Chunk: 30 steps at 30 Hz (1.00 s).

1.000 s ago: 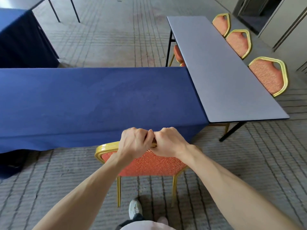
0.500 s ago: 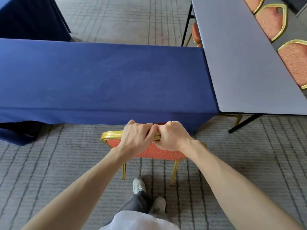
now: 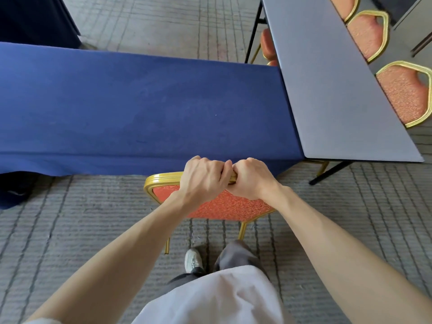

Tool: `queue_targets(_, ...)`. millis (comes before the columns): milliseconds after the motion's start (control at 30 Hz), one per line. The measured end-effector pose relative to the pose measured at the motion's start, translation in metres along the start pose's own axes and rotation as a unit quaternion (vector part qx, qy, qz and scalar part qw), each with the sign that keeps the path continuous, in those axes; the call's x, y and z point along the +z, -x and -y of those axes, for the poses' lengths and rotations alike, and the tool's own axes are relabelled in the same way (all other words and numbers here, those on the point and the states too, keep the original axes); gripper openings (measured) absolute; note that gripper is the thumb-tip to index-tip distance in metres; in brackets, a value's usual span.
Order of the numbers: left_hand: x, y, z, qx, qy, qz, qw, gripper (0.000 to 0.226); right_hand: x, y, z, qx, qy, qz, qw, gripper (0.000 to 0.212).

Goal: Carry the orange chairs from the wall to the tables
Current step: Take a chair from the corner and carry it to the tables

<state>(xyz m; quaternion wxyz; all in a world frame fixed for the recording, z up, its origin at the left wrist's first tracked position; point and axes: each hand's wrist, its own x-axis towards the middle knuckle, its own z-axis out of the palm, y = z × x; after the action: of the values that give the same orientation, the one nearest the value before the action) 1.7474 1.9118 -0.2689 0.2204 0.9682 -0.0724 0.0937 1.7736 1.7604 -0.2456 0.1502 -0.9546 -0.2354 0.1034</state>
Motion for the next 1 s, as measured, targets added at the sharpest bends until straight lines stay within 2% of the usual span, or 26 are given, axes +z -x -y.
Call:
queue_targets(100, -0.002, -0.002, 0.001, 0.005, 0.006, -0.013, 1.0, 0.057, -0.003, 0.0, 0.006, 0.036, -0.01, 0.006, 0.999, 0.04)
queue_targets(267, 0.001, -0.003, 0.002, 0.014, 0.027, -0.028, 0.999, 0.055, 0.002, 0.007, 0.01, 0.081, -0.011, -0.031, 0.996, 0.035)
queue_targets(400, 0.008, 0.002, 0.0, 0.0, 0.035, -0.022, 0.999, 0.053, 0.007, 0.011, 0.008, 0.095, 0.001, -0.017, 0.995, 0.031)
queue_targets(633, 0.029, 0.003, 0.013, -0.073, 0.035, 0.051, 0.995, 0.047, 0.036, 0.006, 0.003, 0.094, 0.012, -0.009, 0.995, 0.025)
queue_targets(900, 0.066, -0.015, 0.027, -0.063, 0.038, 0.109, 0.991, 0.047, 0.067, -0.012, -0.027, 0.096, 0.002, 0.02, 0.995, 0.013)
queue_targets(1000, 0.074, -0.023, 0.034, -0.075, 0.011, 0.106, 0.991, 0.046, 0.077, -0.025, -0.033, 0.089, 0.002, 0.01, 0.996, 0.015)
